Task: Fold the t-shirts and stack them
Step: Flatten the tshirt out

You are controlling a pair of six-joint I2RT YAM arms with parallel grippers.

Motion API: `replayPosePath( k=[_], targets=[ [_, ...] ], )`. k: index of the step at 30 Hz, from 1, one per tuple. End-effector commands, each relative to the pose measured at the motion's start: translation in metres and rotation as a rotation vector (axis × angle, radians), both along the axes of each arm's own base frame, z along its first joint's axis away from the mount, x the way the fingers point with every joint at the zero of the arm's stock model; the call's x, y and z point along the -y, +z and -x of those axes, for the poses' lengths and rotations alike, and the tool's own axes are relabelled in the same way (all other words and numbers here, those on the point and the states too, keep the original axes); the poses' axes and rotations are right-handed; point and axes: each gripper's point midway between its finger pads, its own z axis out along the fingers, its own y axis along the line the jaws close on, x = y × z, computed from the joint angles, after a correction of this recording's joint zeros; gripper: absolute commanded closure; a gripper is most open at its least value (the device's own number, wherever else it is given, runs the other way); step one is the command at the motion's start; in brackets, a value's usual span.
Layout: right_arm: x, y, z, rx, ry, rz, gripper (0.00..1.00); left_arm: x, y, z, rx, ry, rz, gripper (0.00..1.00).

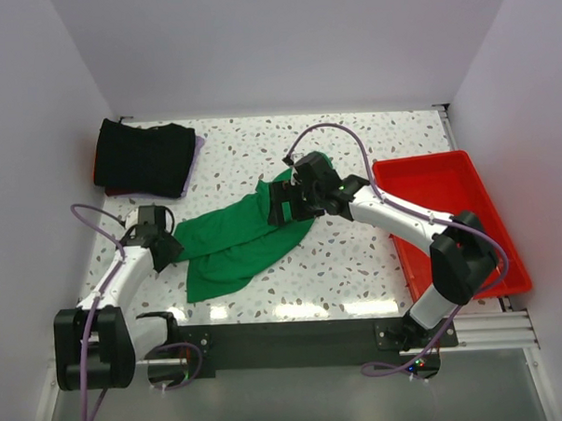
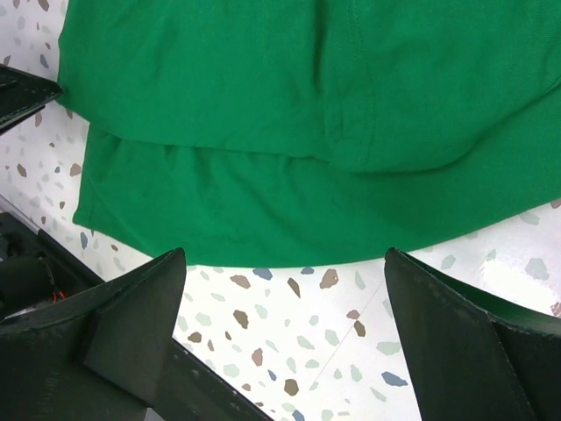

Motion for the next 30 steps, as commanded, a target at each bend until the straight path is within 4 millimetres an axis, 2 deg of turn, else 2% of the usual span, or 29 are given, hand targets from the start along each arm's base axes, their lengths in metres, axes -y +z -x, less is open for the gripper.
replayPosePath(
  k=[1,16,19,20,22,23,29,30],
  targets=[
    [-0.008,0.007,-0.003,0.016,0.018,-0.03,0.02,-0.004,-0.003,-0.01,0.025,0.001,-0.008,0.52],
    [-0.014,-0.009,-0.007,-0.018,0.028,-0.004,0.02,-0.002,-0.026,-0.006,-0.016,-0.024,0.004,0.62],
    [-0.014,-0.012,-0.013,-0.015,0.016,0.007,0.02,0.002,-0.033,-0.005,-0.023,-0.041,0.018,0.74],
    [-0.013,-0.013,-0.014,-0.014,0.008,0.023,0.02,0.005,-0.034,-0.005,-0.023,-0.06,0.033,0.83],
    [-0.013,-0.011,-0.021,0.004,0.007,0.041,0.02,0.008,-0.035,-0.007,-0.022,-0.073,0.045,0.95],
    [-0.012,-0.016,-0.022,0.0,0.009,0.064,0.02,0.009,-0.035,-0.007,-0.023,-0.083,0.051,1.0],
    [-0.018,-0.023,-0.043,0.039,0.018,0.134,0.12,0.015,-0.023,-0.014,0.012,-0.11,0.076,1.0],
    [-0.018,-0.036,-0.043,0.016,0.026,0.162,0.14,0.016,-0.021,-0.014,0.016,-0.112,0.076,1.0]
  ],
)
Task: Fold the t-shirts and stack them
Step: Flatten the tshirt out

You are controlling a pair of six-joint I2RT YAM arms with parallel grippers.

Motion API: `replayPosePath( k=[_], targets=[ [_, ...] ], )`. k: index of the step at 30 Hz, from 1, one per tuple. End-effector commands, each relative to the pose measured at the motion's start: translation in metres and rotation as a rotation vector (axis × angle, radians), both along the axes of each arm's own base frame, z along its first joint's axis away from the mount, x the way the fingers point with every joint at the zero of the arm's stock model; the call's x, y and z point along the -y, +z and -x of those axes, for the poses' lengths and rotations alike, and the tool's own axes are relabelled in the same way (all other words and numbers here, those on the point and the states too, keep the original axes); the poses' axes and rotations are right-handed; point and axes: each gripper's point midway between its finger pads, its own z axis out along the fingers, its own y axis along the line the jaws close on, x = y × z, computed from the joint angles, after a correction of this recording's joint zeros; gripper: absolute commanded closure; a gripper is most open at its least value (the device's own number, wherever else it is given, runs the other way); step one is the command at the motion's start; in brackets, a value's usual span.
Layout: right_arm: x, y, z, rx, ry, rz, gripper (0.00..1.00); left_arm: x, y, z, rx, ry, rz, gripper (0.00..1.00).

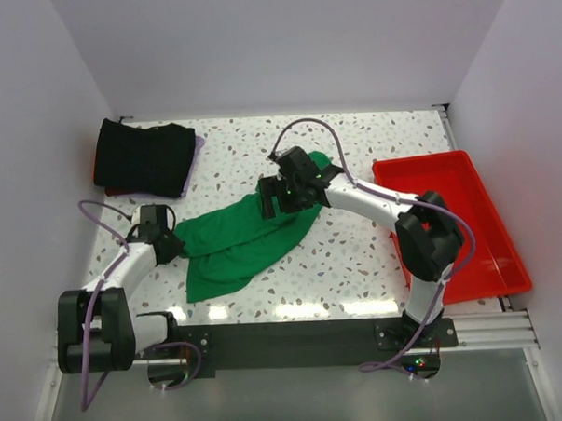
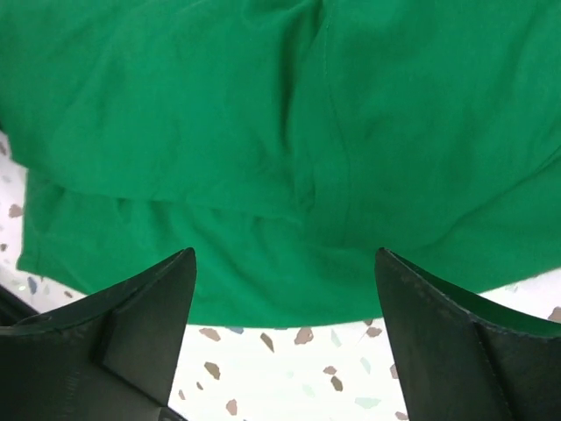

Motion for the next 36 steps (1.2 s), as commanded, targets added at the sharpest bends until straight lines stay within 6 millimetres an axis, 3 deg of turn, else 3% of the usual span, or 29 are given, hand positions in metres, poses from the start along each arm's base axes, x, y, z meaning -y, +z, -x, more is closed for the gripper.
replayPosePath(
  k=[1,6,12,19,29,36],
  targets=[
    [-0.004,-0.001,-0.015,0.04,0.025,0.066,0.16,0.007,-0.001,0.009,-0.028,-0.045,0.031,1.0],
    [-0.004,-0.021,-0.009,0.017,0.073,0.158,0.27,0.007,0.006,0.01,-0.012,-0.051,0.028,1.0],
    [-0.002,-0.04,0.002,0.028,0.099,0.275,0.32,0.01,0.004,0.015,-0.015,-0.056,0.043,1.0],
    [0.01,-0.06,-0.007,0.034,0.069,0.394,0.4,0.013,0.004,0.015,-0.015,-0.069,0.057,1.0],
    [0.022,-0.067,-0.013,0.067,0.026,0.448,0.54,0.015,0.005,0.014,-0.017,-0.078,0.066,1.0],
    [0.023,-0.057,-0.011,0.071,0.013,0.432,0.67,0.015,0.005,0.015,-0.019,-0.077,0.062,1.0]
  ],
)
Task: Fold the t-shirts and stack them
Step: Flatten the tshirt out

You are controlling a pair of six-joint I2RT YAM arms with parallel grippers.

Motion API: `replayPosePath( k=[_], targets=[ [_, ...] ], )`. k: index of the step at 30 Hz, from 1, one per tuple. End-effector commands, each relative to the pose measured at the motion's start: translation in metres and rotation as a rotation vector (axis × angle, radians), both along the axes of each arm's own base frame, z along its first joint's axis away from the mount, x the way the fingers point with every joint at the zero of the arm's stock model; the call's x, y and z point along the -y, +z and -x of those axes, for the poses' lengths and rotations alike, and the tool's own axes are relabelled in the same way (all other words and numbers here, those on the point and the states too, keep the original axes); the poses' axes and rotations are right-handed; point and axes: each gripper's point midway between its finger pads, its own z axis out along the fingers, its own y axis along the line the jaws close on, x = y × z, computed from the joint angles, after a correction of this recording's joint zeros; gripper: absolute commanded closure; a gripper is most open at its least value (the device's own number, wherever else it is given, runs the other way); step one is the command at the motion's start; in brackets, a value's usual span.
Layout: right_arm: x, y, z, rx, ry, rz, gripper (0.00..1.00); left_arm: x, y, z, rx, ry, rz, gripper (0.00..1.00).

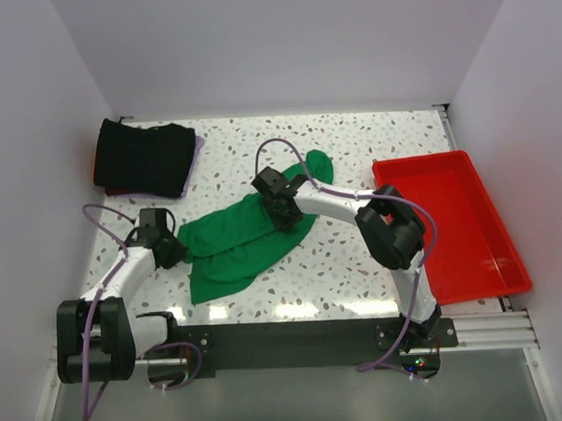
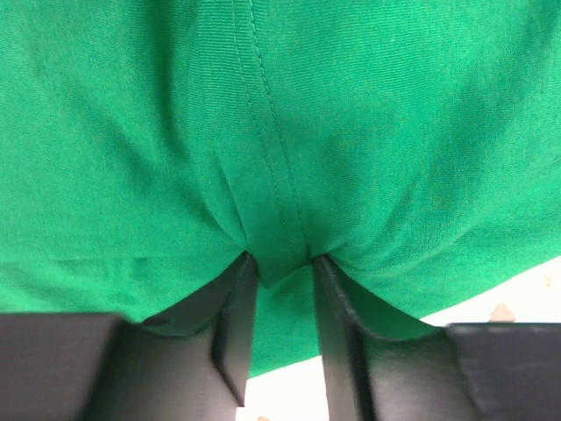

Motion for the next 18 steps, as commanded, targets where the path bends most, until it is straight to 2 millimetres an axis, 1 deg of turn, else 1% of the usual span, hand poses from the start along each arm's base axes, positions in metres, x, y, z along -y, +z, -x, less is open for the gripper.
replayPosePath(
  k=[1,2,3,5,6,9,11,13,14,17,18],
  targets=[
    [0.004,0.018,-0.006,0.044,-0.02,-0.008,0.69,-0.001,0.004,-0.002,0.016,-0.013,-0.003,1.0],
    [0.004,0.018,-0.006,0.043,-0.021,-0.009,0.72,-0.001,0.004,-0.002,0.015,-0.015,-0.004,1.0],
    [0.003,0.018,-0.006,0.041,-0.02,-0.013,0.81,0.0,0.003,-0.002,0.016,-0.017,-0.002,1.0],
    [0.003,0.017,-0.005,0.038,-0.019,-0.016,0.95,0.0,0.004,-0.003,0.018,-0.02,0.0,1.0],
    [0.003,0.016,-0.005,0.035,-0.025,-0.016,1.0,0.001,0.004,-0.003,0.018,-0.024,0.001,1.0],
    [0.005,0.022,-0.007,0.039,-0.035,-0.009,1.0,0.0,0.01,-0.007,0.026,-0.024,0.0,1.0],
    [0.012,0.036,-0.007,0.049,-0.047,0.004,1.0,0.0,0.015,-0.01,0.03,-0.028,-0.002,1.0],
    [0.019,0.049,-0.008,0.06,-0.062,0.003,1.0,-0.001,0.025,-0.019,0.054,-0.03,-0.003,1.0],
    [0.024,0.059,-0.01,0.072,-0.071,-0.012,1.0,-0.003,0.031,-0.025,0.068,-0.026,-0.003,1.0],
    [0.036,0.067,-0.01,0.061,-0.087,-0.027,0.94,-0.004,0.038,-0.032,0.073,-0.035,-0.004,1.0],
    [0.04,0.07,-0.007,0.059,-0.087,-0.034,0.93,-0.005,0.043,-0.037,0.088,-0.037,-0.009,1.0]
  ],
)
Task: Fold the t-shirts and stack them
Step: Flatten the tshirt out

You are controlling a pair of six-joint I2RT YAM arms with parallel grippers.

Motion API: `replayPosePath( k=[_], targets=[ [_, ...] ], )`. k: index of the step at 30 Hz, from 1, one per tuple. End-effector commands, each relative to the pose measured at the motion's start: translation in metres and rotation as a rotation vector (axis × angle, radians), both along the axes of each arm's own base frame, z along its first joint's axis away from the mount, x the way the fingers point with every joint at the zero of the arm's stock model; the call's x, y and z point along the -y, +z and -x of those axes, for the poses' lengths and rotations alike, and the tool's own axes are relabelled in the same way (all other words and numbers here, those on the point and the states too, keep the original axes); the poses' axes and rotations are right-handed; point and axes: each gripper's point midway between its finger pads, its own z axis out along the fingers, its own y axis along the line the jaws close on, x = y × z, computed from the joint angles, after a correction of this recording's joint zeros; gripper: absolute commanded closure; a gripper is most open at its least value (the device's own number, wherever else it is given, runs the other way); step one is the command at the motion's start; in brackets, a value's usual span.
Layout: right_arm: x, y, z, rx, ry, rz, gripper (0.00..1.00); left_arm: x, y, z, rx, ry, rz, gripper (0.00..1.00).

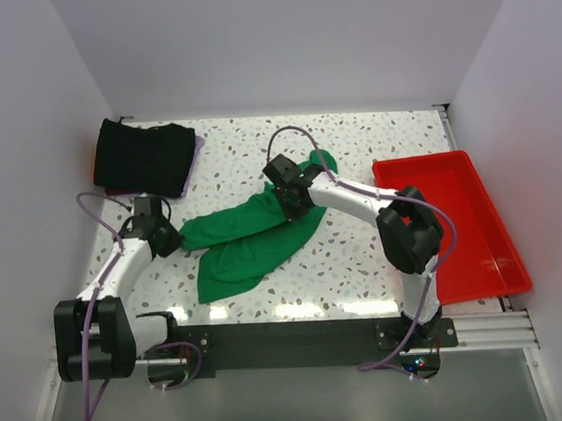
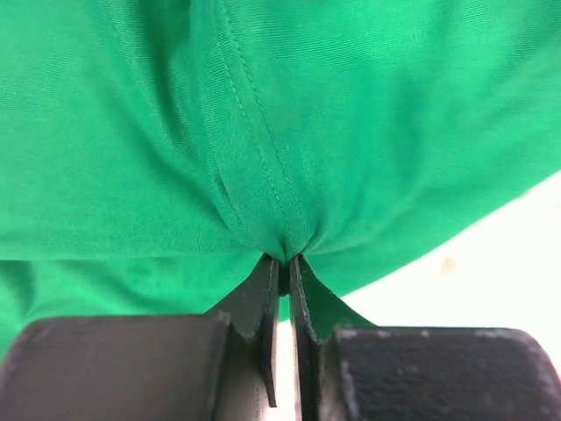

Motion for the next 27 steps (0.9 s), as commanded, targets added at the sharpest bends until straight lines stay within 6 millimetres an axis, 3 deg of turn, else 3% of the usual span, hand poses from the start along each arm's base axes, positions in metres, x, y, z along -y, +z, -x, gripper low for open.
replayPosePath(
  k=[1,6,18,19,22,27],
  targets=[
    [0.019,0.043,-0.005,0.05,-0.042,-0.056,0.92,-0.004,0.022,-0.021,0.055,-0.024,-0.011,1.0],
    [0.033,0.028,0.002,-0.004,-0.072,-0.092,0.91,-0.003,0.021,-0.022,0.052,-0.037,-0.006,1.0],
    [0.02,-0.003,0.016,-0.113,-0.096,-0.205,0.84,0.002,0.0,-0.002,0.012,-0.06,0.008,1.0],
    [0.02,-0.003,0.016,-0.113,-0.095,-0.209,0.85,0.002,-0.002,0.0,0.006,-0.061,0.008,1.0],
    [0.02,-0.004,0.018,-0.119,-0.092,-0.209,1.0,0.001,-0.002,0.001,0.008,-0.06,0.007,1.0],
    [0.028,0.013,0.012,-0.097,-0.112,-0.207,1.0,0.003,0.007,-0.009,0.035,-0.063,0.018,1.0]
  ],
)
